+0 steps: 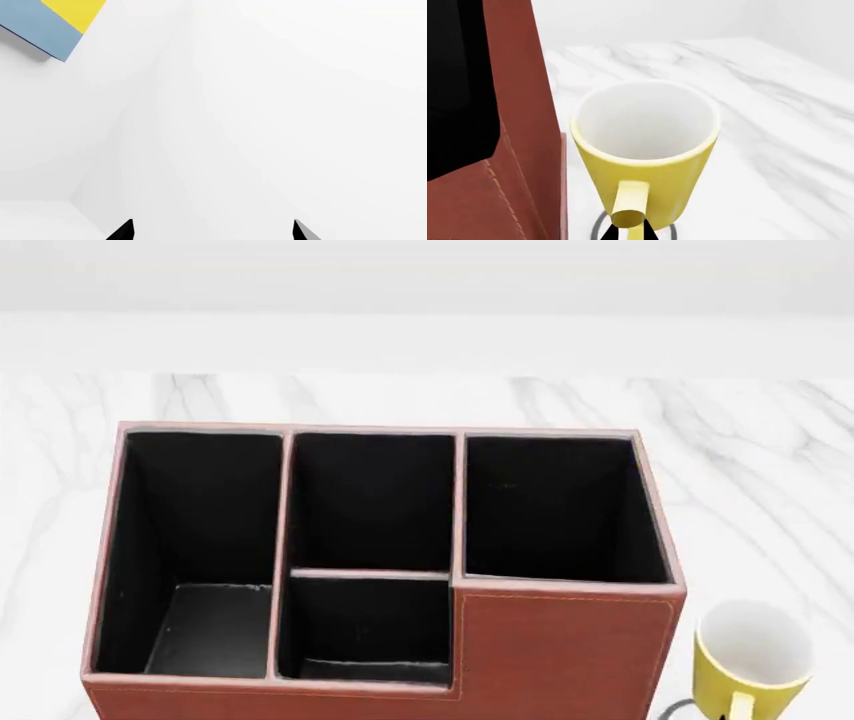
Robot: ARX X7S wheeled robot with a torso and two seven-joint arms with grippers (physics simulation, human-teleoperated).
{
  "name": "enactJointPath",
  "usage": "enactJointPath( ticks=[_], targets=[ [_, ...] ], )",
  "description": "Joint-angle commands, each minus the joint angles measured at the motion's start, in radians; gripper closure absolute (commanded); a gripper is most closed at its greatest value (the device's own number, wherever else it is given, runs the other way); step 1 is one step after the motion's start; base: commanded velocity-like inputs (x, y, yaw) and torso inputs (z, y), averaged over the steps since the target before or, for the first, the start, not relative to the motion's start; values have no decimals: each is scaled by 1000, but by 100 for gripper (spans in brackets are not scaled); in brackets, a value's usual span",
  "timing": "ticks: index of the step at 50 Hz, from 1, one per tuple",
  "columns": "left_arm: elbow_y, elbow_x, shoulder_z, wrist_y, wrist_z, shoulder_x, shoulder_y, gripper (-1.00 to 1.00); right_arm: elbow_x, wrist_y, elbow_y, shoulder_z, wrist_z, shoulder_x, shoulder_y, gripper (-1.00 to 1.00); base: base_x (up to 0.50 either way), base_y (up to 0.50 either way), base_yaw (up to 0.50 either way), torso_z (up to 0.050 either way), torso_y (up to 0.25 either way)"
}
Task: Pick up the yellow and white mug and place it to the right of the caddy.
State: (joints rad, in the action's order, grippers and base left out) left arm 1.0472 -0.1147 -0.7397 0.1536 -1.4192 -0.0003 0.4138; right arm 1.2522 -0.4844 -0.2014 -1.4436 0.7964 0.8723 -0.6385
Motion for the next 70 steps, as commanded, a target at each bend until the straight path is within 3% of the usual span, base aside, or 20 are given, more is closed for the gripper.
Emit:
enactJointPath(
  ticks=[1,45,46,70],
  targets=[
    [0,13,-7,-12,-9,0,16,-100,-8,2,-39,17,-23,-24,2,100,0,0,0,0,0],
    [0,-47,25,38,31,0,-53,-100,46,-2,-182,43,-103,-100,48,100,0,0,0,0,1],
    [0,-47,25,39,32,0,-53,-100,43,-1,-182,42,-100,-101,47,-100,0,0,0,0,0],
    [0,-13,7,11,7,0,-13,-100,32,0,-161,51,-78,-89,50,-100,0,0,0,0,0]
  ],
)
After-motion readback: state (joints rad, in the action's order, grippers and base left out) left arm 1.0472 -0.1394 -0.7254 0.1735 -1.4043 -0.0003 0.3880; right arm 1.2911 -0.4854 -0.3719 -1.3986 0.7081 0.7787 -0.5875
